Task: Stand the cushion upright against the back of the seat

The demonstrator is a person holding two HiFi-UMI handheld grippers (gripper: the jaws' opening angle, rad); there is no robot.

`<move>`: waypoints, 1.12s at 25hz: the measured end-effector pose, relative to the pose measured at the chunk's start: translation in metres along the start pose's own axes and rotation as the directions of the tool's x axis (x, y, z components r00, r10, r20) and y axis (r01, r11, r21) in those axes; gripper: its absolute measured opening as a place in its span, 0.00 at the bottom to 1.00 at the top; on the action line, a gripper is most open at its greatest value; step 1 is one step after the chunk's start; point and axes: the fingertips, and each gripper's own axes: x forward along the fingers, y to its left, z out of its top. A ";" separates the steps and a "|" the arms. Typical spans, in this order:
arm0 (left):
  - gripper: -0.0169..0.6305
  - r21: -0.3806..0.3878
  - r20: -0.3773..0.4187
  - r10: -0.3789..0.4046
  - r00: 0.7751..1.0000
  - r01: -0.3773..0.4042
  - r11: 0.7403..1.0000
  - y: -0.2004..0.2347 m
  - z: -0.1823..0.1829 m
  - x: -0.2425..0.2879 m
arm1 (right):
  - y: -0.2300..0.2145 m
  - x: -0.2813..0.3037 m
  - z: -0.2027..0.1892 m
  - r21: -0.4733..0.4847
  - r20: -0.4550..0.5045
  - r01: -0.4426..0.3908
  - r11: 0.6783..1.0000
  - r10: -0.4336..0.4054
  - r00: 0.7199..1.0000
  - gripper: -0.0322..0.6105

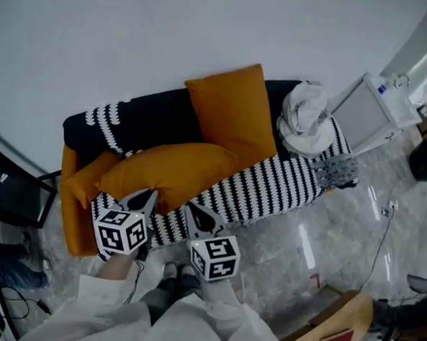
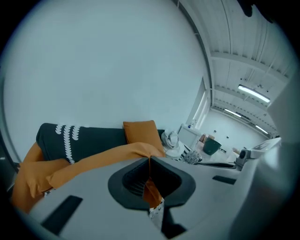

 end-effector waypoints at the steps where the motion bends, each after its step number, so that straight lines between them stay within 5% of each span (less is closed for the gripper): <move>1: 0.05 -0.001 0.011 -0.001 1.000 0.001 1.000 -0.001 0.009 -0.001 | -0.001 0.002 0.012 -0.013 0.011 -0.002 1.000 0.002 1.000 0.07; 10: 0.05 0.043 0.078 -0.006 0.997 0.003 0.999 0.001 0.084 0.002 | -0.011 0.013 0.101 -0.134 0.083 -0.016 0.991 0.027 0.996 0.07; 19: 0.05 0.089 0.156 -0.013 0.988 -0.001 0.996 0.003 0.133 0.005 | 0.005 0.022 0.109 -0.181 0.079 -0.079 0.980 0.094 0.992 0.07; 28: 0.05 0.088 0.147 -0.046 0.988 0.034 0.996 0.057 0.164 0.028 | 0.008 0.084 0.143 -0.175 0.128 -0.052 0.983 0.075 0.989 0.07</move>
